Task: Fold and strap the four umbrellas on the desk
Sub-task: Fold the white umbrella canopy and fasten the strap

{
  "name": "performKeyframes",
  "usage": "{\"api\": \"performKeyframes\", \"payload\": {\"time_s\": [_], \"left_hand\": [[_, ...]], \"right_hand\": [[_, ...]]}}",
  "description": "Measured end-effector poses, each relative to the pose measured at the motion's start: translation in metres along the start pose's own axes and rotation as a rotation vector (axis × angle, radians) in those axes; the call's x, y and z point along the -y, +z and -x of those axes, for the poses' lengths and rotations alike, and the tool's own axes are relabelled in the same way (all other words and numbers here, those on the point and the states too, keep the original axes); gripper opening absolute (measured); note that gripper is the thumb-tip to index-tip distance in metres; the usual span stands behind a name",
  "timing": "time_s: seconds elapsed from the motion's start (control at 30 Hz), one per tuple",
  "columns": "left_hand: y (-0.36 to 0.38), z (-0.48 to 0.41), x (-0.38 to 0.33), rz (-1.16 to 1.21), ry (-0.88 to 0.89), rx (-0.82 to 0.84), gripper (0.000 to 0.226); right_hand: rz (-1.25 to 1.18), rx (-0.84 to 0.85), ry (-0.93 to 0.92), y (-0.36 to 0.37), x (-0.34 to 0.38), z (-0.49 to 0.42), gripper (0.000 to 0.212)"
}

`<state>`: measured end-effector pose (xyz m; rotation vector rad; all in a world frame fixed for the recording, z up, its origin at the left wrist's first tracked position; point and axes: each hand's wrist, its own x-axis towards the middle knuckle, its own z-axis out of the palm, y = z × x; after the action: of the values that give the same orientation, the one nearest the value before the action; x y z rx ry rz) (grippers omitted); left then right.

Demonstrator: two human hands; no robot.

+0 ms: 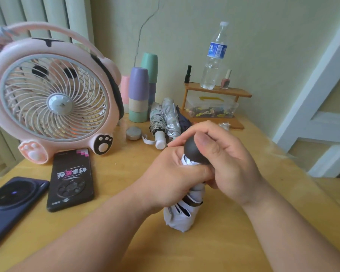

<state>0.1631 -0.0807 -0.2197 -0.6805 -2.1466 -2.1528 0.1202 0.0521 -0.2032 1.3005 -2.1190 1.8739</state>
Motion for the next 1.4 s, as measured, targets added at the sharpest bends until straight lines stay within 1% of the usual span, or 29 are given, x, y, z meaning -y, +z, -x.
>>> {"api": "performKeyframes", "payload": {"time_s": [0.07, 0.2, 0.3, 0.33, 0.5, 0.53, 0.57, 0.6, 0.63, 0.67, 0.7, 0.73, 0.77, 0.8, 0.83, 0.87, 0.9, 0.93, 0.97, 1.03, 1.07, 1.1, 1.13, 1.17, 1.2, 1.23, 1.3, 1.33, 1.4], "left_hand": [[0.001, -0.001, 0.002, 0.017, -0.025, -0.001, 0.056], [0.000, 0.000, 0.004, 0.009, -0.016, 0.016, 0.047], [0.000, 0.000, 0.006, -0.001, -0.018, 0.008, 0.055], [-0.001, 0.000, 0.007, 0.001, -0.014, 0.008, 0.054], [0.000, 0.003, 0.009, -0.045, 0.017, -0.053, 0.029], [0.000, 0.005, 0.009, -0.041, 0.013, -0.051, 0.021], [-0.002, 0.007, 0.011, -0.035, -0.001, -0.014, 0.008], [-0.005, 0.010, 0.014, -0.071, -0.042, 0.044, 0.023], [-0.011, 0.014, 0.019, -0.166, -0.088, 0.107, 0.051], [-0.017, 0.019, 0.023, -0.324, -0.135, 0.162, 0.075], [-0.021, 0.024, 0.026, -0.497, -0.169, 0.178, 0.090], [-0.024, 0.029, 0.028, -0.630, -0.188, 0.163, 0.096], [-0.027, 0.031, 0.031, -0.686, -0.192, 0.111, 0.097], [-0.030, 0.032, 0.033, -0.683, -0.179, 0.052, 0.095], [-0.033, 0.033, 0.035, -0.654, -0.151, -0.006, 0.091], [-0.037, 0.032, 0.037, -0.586, -0.126, -0.069, 0.085], [-0.041, 0.030, 0.039, -0.482, -0.110, -0.138, 0.079], [-0.044, 0.028, 0.041, -0.339, -0.092, -0.202, 0.073], [-0.046, 0.026, 0.043, -0.164, -0.077, -0.267, 0.069], [-0.044, 0.021, 0.049, 0.115, -0.095, -0.386, 0.067], [-0.041, 0.018, 0.052, 0.162, -0.118, -0.418, 0.068], [-0.037, 0.017, 0.056, 0.162, -0.133, -0.413, 0.066], [-0.032, 0.016, 0.058, 0.126, -0.135, -0.385, 0.056], [-0.027, 0.017, 0.058, 0.077, -0.141, -0.373, 0.047], [-0.024, 0.017, 0.058, 0.027, -0.153, -0.385, 0.042], [-0.024, 0.017, 0.058, -0.033, -0.164, -0.419, 0.044], [-0.026, 0.018, 0.057, -0.222, -0.176, -0.495, 0.051], [-0.027, 0.019, 0.056, -0.317, -0.183, -0.527, 0.050], [-0.029, 0.020, 0.056, -0.449, -0.184, -0.574, 0.048]], "right_hand": [[-0.029, -0.055, -0.030, 0.003, -0.003, 0.004, 0.032], [-0.039, -0.100, -0.057, 0.008, -0.002, 0.009, 0.026], [-0.023, -0.104, -0.061, 0.008, -0.005, 0.009, 0.024], [-0.013, -0.109, -0.063, 0.008, -0.006, 0.009, 0.025], [0.010, -0.101, -0.057, 0.008, -0.009, 0.011, 0.028], [0.036, -0.102, -0.062, 0.006, -0.008, 0.012, 0.028], [0.075, -0.107, -0.067, 0.003, -0.008, 0.012, 0.028], [0.119, -0.115, -0.069, -0.001, -0.008, 0.013, 0.028], [0.164, -0.130, -0.069, -0.006, -0.009, 0.013, 0.027], [0.212, -0.149, -0.072, -0.013, -0.007, 0.013, 0.025], [0.264, -0.168, -0.072, -0.022, -0.007, 0.014, 0.021], [0.321, -0.179, -0.049, -0.033, -0.006, 0.015, 0.019], [0.386, -0.175, 0.011, -0.046, -0.004, 0.017, 0.018], [0.459, -0.139, 0.104, -0.059, -0.003, 0.019, 0.019], [0.515, -0.063, 0.226, -0.071, -0.003, 0.022, 0.022], [0.514, 0.042, 0.372, -0.080, -0.004, 0.025, 0.026], [0.446, 0.149, 0.519, -0.086, -0.006, 0.028, 0.028], [0.342, 0.235, 0.644, -0.087, -0.008, 0.030, 0.032], [0.234, 0.296, 0.730, -0.087, -0.010, 0.031, 0.038], [0.104, 0.382, 0.774, -0.082, -0.016, 0.031, 0.050], [0.106, 0.419, 0.754, -0.078, -0.018, 0.031, 0.054], [0.163, 0.453, 0.725, -0.073, -0.021, 0.031, 0.056], [0.246, 0.477, 0.696, -0.067, -0.023, 0.031, 0.055], [0.311, 0.480, 0.680, -0.063, -0.024, 0.031, 0.051], [0.332, 0.459, 0.681, -0.060, -0.024, 0.029, 0.045], [0.318, 0.409, 0.699, -0.061, -0.022, 0.027, 0.040], [0.279, 0.258, 0.762, -0.066, -0.018, 0.025, 0.031], [0.313, 0.179, 0.790, -0.072, -0.018, 0.025, 0.031], [0.523, 0.023, 0.852, -0.083, -0.024, 0.025, 0.033]]}}
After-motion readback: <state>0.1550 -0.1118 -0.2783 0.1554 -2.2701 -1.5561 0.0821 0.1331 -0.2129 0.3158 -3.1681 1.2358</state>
